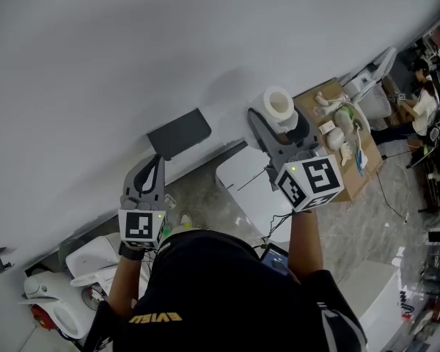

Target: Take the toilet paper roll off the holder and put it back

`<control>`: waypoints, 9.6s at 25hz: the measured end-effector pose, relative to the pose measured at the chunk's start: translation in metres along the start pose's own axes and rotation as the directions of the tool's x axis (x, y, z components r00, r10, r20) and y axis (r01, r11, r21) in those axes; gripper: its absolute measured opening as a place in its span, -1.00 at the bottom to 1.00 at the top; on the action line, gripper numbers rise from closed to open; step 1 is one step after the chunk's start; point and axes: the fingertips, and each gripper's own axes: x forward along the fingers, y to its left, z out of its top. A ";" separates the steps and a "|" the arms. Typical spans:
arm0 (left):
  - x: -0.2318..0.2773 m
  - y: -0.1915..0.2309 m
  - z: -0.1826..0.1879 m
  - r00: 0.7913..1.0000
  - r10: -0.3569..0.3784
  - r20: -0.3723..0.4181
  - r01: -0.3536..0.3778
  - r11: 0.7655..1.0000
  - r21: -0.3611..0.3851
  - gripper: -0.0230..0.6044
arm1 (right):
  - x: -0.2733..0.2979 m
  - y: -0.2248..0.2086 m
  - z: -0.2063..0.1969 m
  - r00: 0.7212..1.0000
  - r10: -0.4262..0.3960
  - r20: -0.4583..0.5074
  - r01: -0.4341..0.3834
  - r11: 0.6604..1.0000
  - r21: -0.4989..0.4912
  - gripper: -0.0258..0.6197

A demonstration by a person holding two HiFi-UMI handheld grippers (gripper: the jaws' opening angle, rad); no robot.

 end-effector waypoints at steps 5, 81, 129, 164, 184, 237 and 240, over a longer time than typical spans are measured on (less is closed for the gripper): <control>0.000 0.011 -0.005 1.000 0.008 -0.008 -0.008 1.000 -0.011 -0.89 | -0.003 -0.012 0.005 0.999 -0.041 0.007 0.041 0.999 -0.010 -0.01; -0.065 0.042 -0.020 0.994 0.078 0.081 -0.073 0.995 -0.066 -0.89 | 0.045 0.104 -0.041 0.994 0.093 -0.053 -0.094 0.995 -0.017 -0.01; -0.117 0.062 -0.070 0.971 0.234 -0.050 -0.239 0.962 -0.131 -0.89 | 0.141 0.135 -0.161 0.995 0.086 -0.056 -0.088 0.995 -0.036 -0.01; -0.120 0.040 -0.062 0.984 0.170 -0.056 -0.174 0.982 -0.076 -0.89 | 0.127 0.135 -0.157 0.994 0.049 -0.098 -0.049 0.999 0.003 0.33; -0.076 0.009 -0.048 0.999 0.004 -0.046 -0.005 1.000 -0.021 -0.89 | 0.025 0.117 -0.118 0.999 -0.003 -0.035 0.003 1.000 0.004 0.27; -0.050 0.005 -0.019 1.000 -0.021 0.021 0.021 1.000 0.007 -0.89 | -0.049 0.093 -0.092 0.998 -0.060 -0.021 0.060 0.998 0.032 -0.94; -0.052 0.006 -0.023 1.000 -0.016 0.014 0.016 1.000 0.009 -0.89 | -0.049 0.098 -0.094 0.999 -0.046 -0.030 0.047 0.998 0.039 -0.94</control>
